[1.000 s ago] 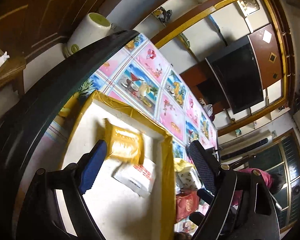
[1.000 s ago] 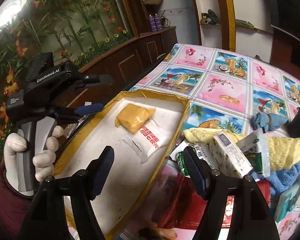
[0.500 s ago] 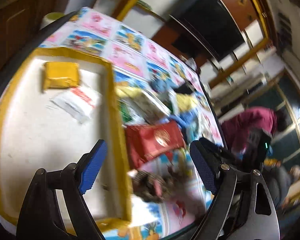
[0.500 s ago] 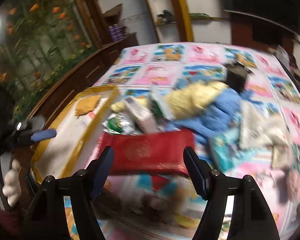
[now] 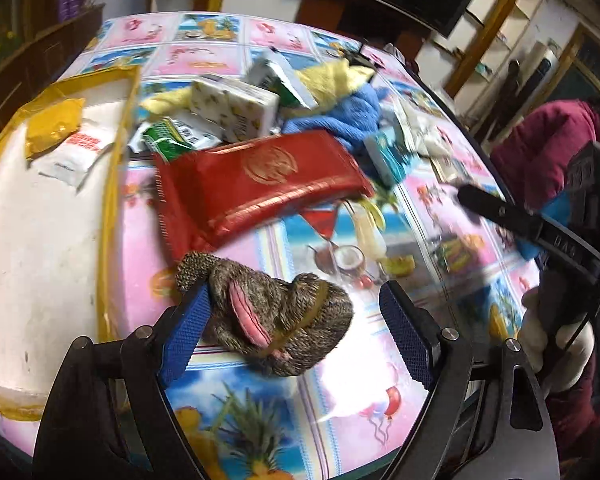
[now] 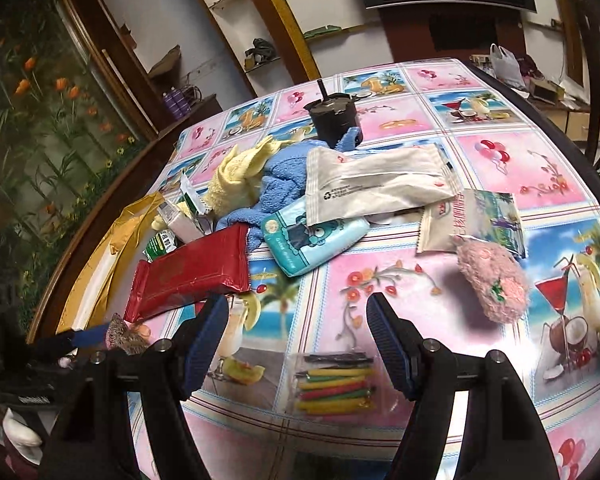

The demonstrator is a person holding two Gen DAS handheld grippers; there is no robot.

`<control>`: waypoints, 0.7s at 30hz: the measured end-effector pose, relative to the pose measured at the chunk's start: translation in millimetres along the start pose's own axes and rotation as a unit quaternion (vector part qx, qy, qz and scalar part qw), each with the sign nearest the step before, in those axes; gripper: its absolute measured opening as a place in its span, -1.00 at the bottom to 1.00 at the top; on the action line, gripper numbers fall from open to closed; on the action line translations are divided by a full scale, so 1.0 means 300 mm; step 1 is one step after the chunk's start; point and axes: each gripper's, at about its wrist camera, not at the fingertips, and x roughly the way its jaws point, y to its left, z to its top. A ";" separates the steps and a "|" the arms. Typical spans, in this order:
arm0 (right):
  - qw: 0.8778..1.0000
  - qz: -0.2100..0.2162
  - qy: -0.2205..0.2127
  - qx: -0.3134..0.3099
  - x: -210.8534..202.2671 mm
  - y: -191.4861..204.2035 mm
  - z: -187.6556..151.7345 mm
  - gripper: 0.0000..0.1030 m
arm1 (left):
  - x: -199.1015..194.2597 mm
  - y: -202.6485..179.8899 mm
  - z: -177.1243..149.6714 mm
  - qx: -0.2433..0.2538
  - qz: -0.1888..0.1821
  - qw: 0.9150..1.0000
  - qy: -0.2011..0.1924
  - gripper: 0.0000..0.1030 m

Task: Organize soft objects
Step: 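Reach the left gripper to the knitted hat while the right gripper reaches the coloured-stick bag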

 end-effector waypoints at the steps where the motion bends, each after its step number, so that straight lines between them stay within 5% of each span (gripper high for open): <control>1: 1.000 0.003 -0.002 0.002 -0.005 -0.011 -0.001 0.39 | -0.009 -0.018 -0.004 0.010 -0.017 1.000 -0.002 0.65; 4: 1.000 0.008 -0.007 0.006 -0.021 -0.043 -0.002 0.39 | -0.060 -0.052 -0.010 0.013 -0.091 0.996 -0.016 0.65; 12: 1.000 0.003 -0.008 0.018 -0.061 -0.110 -0.012 0.39 | -0.051 -0.037 -0.038 -0.005 -0.054 0.998 -0.016 0.65; 21: 0.998 -0.013 0.053 -0.027 -0.018 -0.073 -0.078 0.39 | 0.030 -0.085 -0.053 0.019 -0.032 0.999 0.002 0.65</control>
